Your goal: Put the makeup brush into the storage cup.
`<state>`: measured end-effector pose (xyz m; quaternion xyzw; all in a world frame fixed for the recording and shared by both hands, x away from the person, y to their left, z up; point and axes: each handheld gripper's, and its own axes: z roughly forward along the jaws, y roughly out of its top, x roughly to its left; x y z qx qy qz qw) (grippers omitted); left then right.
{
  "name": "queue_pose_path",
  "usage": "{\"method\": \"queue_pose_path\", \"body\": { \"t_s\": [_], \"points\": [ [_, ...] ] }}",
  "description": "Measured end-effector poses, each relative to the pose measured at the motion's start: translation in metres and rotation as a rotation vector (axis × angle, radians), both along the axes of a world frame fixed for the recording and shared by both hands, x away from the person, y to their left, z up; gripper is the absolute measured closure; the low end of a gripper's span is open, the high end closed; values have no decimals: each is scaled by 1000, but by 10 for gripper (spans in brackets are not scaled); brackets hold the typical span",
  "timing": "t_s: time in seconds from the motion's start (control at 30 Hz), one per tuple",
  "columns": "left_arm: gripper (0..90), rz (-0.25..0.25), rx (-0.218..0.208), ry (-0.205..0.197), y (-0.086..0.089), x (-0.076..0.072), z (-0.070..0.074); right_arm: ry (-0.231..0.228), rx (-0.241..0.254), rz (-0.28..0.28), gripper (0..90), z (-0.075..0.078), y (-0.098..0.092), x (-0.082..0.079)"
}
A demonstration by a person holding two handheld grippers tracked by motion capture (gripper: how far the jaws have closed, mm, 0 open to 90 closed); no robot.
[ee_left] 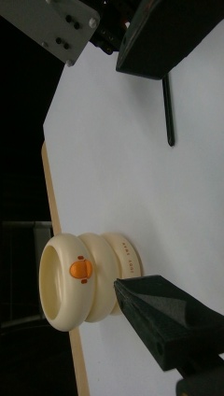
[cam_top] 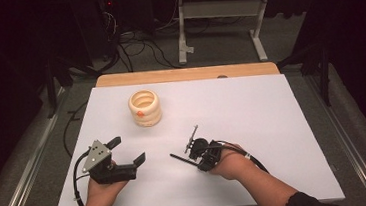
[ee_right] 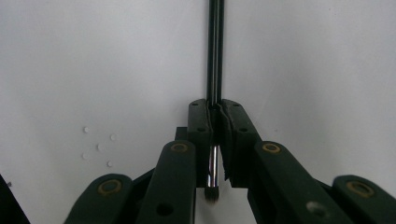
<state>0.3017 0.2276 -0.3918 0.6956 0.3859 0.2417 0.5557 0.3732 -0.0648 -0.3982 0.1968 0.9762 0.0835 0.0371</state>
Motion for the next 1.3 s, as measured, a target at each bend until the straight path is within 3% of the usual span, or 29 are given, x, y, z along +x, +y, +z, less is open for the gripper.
{"method": "queue_pose_path", "body": {
  "t_s": [0.53,1.3],
  "points": [
    [5,2,3,4,0,0,-1,-19,-14,8,859,3,-4,-1],
    [5,7,20,12,-3,1,-4,-75,-17,-82,858,36,-74,0]
  ]
}}
